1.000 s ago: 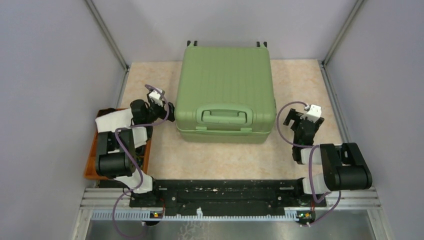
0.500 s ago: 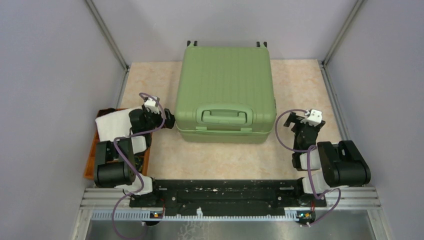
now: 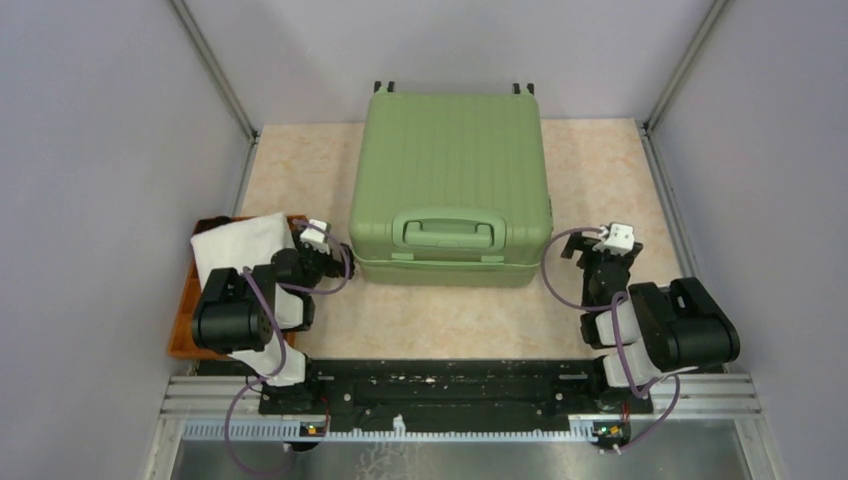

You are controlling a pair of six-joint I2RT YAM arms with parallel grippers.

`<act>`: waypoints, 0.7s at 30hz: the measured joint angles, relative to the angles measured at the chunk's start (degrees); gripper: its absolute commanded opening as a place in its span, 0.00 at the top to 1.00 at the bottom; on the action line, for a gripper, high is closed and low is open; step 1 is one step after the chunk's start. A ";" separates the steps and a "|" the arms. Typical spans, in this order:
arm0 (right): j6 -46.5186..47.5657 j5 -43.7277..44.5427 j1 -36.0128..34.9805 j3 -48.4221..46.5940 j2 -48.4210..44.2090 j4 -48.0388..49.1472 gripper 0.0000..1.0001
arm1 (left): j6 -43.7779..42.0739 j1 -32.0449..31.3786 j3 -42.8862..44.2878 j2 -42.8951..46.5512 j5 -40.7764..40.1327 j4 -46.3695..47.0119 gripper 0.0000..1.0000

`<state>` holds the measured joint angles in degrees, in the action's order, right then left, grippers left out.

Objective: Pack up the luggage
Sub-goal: Reset both arms

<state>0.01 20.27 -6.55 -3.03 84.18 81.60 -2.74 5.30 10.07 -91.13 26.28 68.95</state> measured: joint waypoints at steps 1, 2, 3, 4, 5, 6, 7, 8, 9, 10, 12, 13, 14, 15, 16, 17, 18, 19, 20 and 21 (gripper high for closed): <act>0.09 0.57 -0.31 -0.22 0.00 -0.39 0.01 | -0.26 -0.63 0.79 -0.31 -0.98 -2.14 0.01; 0.07 1.05 -0.46 -0.61 0.00 -1.16 0.01 | -0.46 -1.07 1.66 -0.28 -2.08 -3.45 0.01; -0.20 1.62 -0.26 -1.81 -0.02 -3.41 0.01 | -0.81 -1.88 2.89 -0.28 -4.04 -4.04 0.01; -0.61 1.31 0.39 -3.26 -0.02 -5.60 0.01 | -1.16 -2.54 3.85 -0.28 -5.66 -3.63 0.01; -1.03 0.83 1.05 -4.57 -0.02 -7.19 0.01 | -1.51 -3.06 4.22 -0.28 -6.73 -2.69 0.01; -1.49 0.39 1.90 -5.57 -0.02 -8.11 0.01 | -1.73 -3.45 4.26 -0.26 -7.63 -1.90 0.01; -1.77 0.17 2.45 -6.12 -0.02 -8.70 0.01 | -1.90 -3.74 4.26 -0.26 -8.33 -1.75 0.01; -2.08 -0.11 2.84 -6.23 -0.04 -9.09 0.01 | -1.97 -3.89 4.26 -0.26 -8.85 -1.86 0.01; -2.40 -0.42 3.10 -6.25 -0.07 -9.79 0.01 | -2.03 -3.96 4.26 -0.22 -9.29 -2.23 0.01; -2.60 -0.57 3.28 -6.25 -0.07 -10.25 0.01 | -2.10 -3.96 4.28 -0.11 -9.57 -2.80 0.01; -2.78 -0.87 3.34 -6.25 -0.07 -10.80 0.01 | -2.16 -3.96 4.35 0.02 -10.03 -3.85 0.01; -2.82 -0.96 3.34 -6.25 -0.07 -10.99 0.01 | -2.19 -3.96 4.35 0.11 -10.25 -4.11 0.01; -2.86 -1.03 3.34 -6.25 -0.07 -11.17 0.01 | -2.25 -3.96 4.39 0.17 -10.45 -4.31 0.01; -2.99 -1.07 3.34 -6.25 -0.07 -11.26 0.01 | -2.34 -3.96 4.44 0.24 -10.60 -4.42 0.01; -3.04 -1.09 3.34 -6.25 -0.07 -11.30 0.01 | -2.36 -3.96 4.46 0.26 -10.75 -4.46 0.01; -3.06 -1.11 3.34 -6.25 -0.07 -11.37 0.01 | -2.38 -3.96 4.52 0.26 -10.75 -4.63 0.01; -3.06 -1.11 3.34 -6.25 -0.07 -11.39 0.01 | -2.45 -3.96 4.55 0.26 -10.78 -4.74 0.01; -3.08 -1.11 3.34 -6.25 -0.07 -11.39 0.01 | -2.56 -3.96 4.59 0.26 -10.78 -4.83 0.01; -3.08 -1.14 3.34 -6.25 -0.07 -11.39 0.01 | -2.58 -3.96 4.63 0.26 -10.78 -4.96 0.01; -3.08 -1.14 3.34 -6.25 -0.07 -11.39 0.01 | -2.73 -3.96 4.76 0.26 -10.80 -5.20 0.01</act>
<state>-3.07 19.14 -3.20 -9.28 84.12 70.22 -5.48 1.34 14.83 -90.87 15.49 63.75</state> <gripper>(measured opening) 0.985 0.987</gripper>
